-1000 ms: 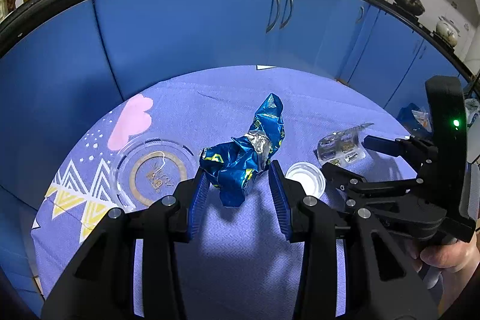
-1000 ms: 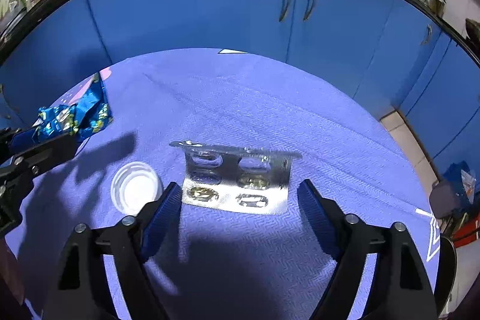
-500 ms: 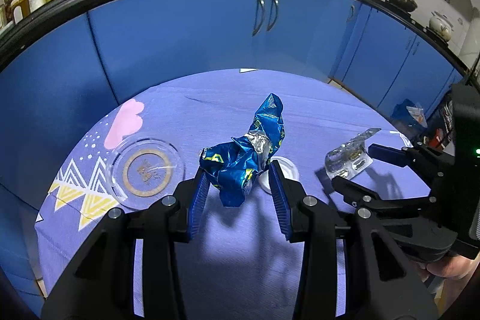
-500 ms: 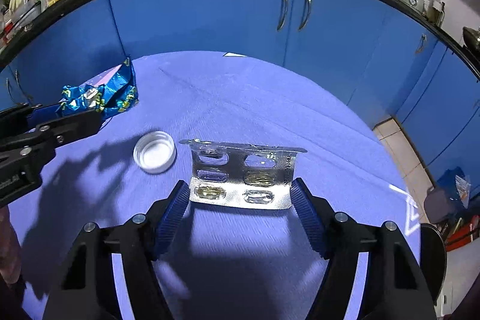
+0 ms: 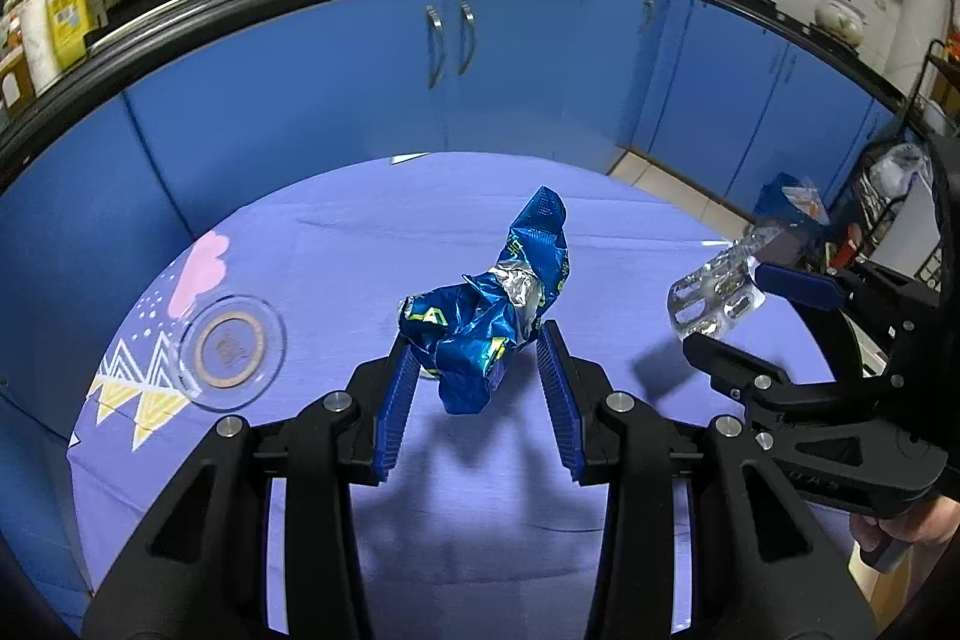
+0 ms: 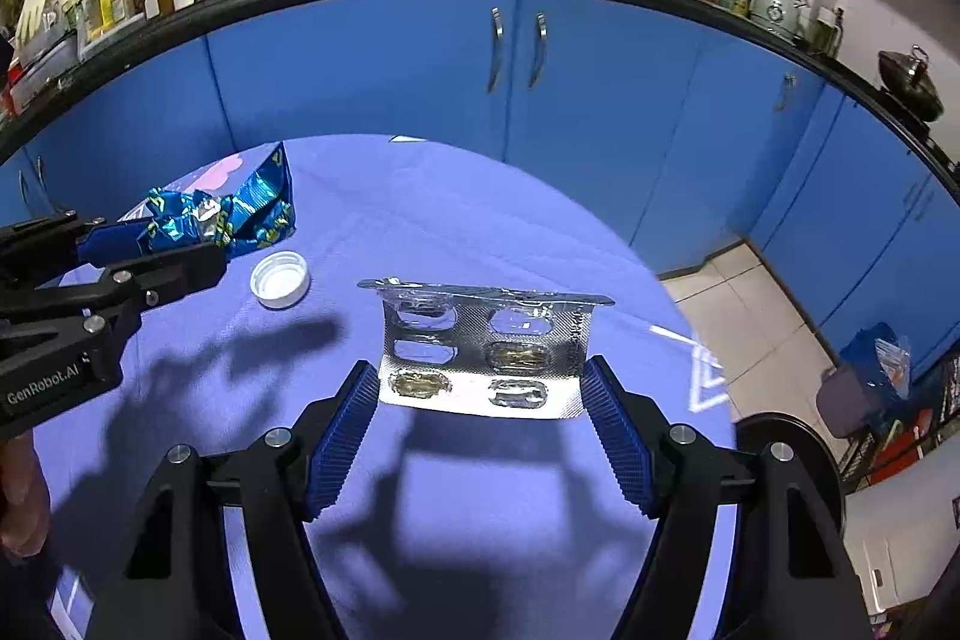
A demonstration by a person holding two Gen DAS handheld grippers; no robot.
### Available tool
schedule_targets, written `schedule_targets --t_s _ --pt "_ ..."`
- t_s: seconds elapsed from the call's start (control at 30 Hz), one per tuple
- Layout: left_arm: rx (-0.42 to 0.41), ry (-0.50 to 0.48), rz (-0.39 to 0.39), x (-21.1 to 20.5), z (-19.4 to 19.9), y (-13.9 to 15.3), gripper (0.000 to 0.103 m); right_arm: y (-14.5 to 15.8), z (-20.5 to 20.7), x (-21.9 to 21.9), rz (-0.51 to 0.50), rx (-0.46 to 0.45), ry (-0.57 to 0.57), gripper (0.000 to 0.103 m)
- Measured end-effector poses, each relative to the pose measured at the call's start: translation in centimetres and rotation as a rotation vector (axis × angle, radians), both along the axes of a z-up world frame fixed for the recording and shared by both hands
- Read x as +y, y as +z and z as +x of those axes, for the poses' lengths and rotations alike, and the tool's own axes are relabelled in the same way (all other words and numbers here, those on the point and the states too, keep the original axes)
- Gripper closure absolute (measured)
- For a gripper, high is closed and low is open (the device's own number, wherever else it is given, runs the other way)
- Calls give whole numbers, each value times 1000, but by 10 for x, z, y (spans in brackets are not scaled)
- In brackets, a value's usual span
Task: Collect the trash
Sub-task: 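Carry both items over the black bin while the right tool releases the blister pack inside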
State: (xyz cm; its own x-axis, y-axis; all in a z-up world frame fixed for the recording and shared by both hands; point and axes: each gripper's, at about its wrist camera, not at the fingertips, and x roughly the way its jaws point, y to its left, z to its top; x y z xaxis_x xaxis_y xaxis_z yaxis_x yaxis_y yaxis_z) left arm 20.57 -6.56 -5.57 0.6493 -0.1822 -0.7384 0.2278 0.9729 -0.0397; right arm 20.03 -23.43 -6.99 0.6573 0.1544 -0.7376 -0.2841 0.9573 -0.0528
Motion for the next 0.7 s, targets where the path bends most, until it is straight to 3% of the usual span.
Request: schedule_targets --t_s 0.7 --pt "-52 -184 55 -123 -25 27 62 26 -39 -112 2 -80 -172 34"
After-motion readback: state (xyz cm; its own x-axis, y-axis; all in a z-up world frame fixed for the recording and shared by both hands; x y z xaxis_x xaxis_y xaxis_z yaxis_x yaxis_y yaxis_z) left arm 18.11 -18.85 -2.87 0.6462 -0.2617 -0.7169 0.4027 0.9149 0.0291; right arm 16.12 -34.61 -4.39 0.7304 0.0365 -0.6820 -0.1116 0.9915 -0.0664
